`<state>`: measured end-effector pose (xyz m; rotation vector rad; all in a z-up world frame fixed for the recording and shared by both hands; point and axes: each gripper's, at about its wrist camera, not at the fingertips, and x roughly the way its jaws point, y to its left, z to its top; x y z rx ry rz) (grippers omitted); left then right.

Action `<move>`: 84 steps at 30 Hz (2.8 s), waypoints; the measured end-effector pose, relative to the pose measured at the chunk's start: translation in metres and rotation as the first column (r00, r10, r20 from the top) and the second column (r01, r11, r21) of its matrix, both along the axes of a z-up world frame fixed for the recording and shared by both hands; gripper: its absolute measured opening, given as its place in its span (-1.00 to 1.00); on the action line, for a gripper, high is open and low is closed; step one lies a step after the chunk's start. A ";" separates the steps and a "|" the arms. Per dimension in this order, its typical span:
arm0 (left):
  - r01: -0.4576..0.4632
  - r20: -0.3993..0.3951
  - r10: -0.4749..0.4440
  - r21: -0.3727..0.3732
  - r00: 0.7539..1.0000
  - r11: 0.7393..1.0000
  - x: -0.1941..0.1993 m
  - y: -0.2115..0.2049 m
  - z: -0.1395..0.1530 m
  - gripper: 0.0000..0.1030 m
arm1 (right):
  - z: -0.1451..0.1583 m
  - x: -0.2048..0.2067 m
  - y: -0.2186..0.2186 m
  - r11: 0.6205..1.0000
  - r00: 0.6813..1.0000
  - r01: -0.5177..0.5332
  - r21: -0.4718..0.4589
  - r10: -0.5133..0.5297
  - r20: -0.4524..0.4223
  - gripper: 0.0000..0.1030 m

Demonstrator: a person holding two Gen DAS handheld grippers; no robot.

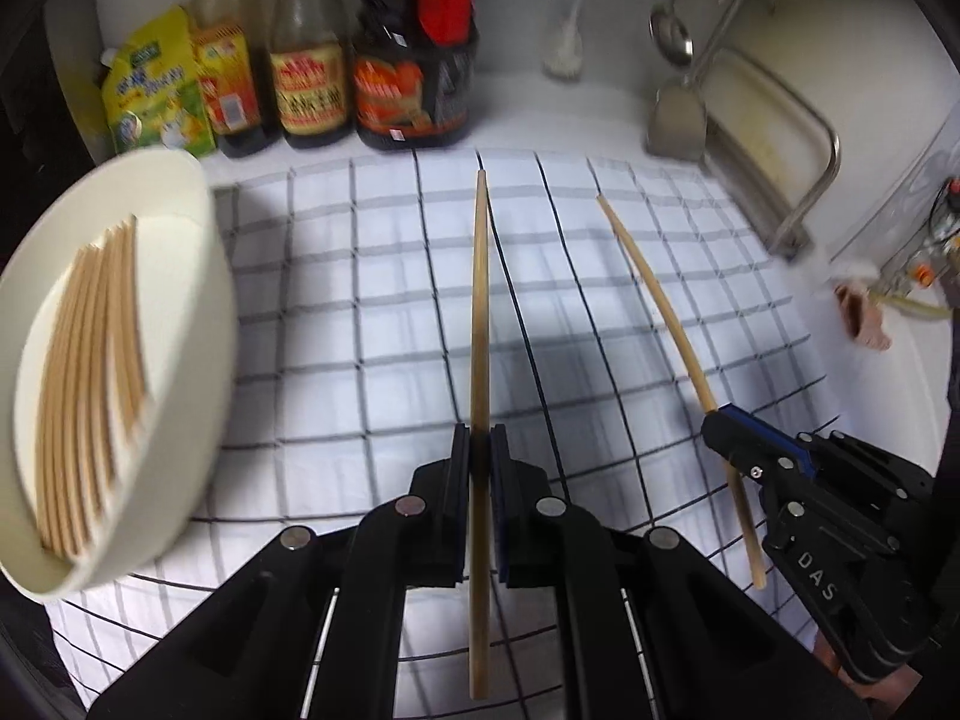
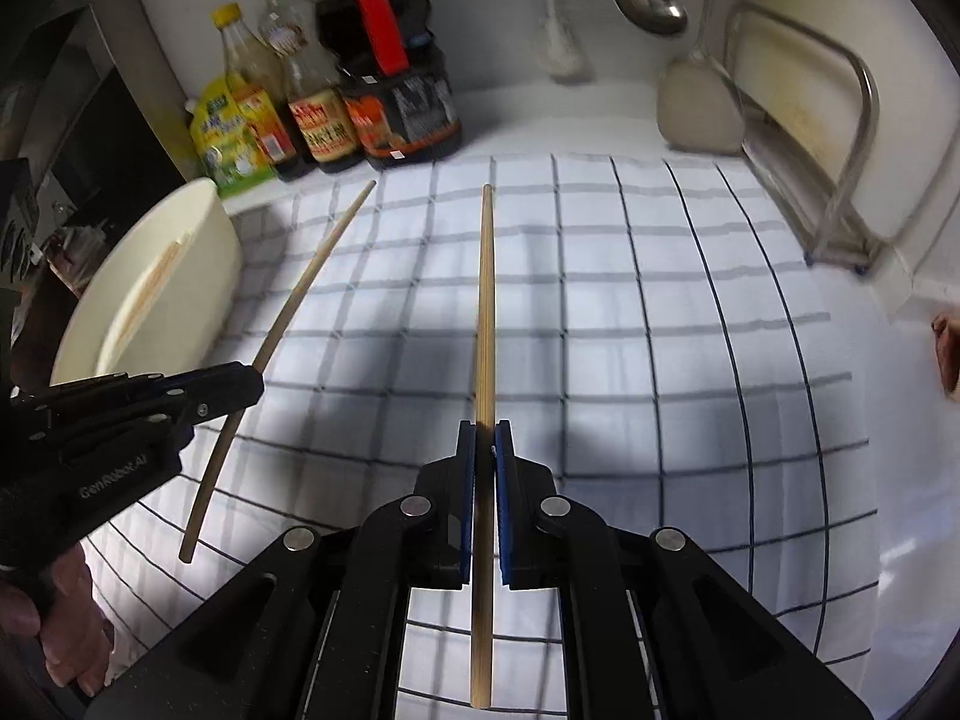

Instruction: Organize utensils

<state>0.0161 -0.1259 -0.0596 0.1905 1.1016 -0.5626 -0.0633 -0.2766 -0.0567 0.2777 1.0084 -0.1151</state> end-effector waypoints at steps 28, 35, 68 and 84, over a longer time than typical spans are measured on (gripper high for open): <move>-0.311 0.031 0.311 0.027 0.950 0.950 0.111 0.220 0.024 -0.86 | 0.026 0.182 0.224 0.929 0.937 -0.350 0.121 0.349 0.029 -0.88; -0.317 -0.002 0.318 0.046 0.948 0.947 0.122 0.234 0.008 -0.86 | 0.006 0.192 0.240 0.931 0.935 -0.344 0.122 0.351 -0.049 -0.88; -0.455 0.101 0.453 -0.004 0.886 0.890 0.076 0.252 0.066 0.46 | 0.059 0.143 0.229 0.944 0.945 -0.327 0.043 0.326 0.032 -0.36; -0.462 0.154 0.458 -0.014 0.875 0.887 0.052 0.245 0.094 0.53 | 0.081 0.124 0.221 0.948 0.947 -0.317 0.020 0.316 0.062 -0.11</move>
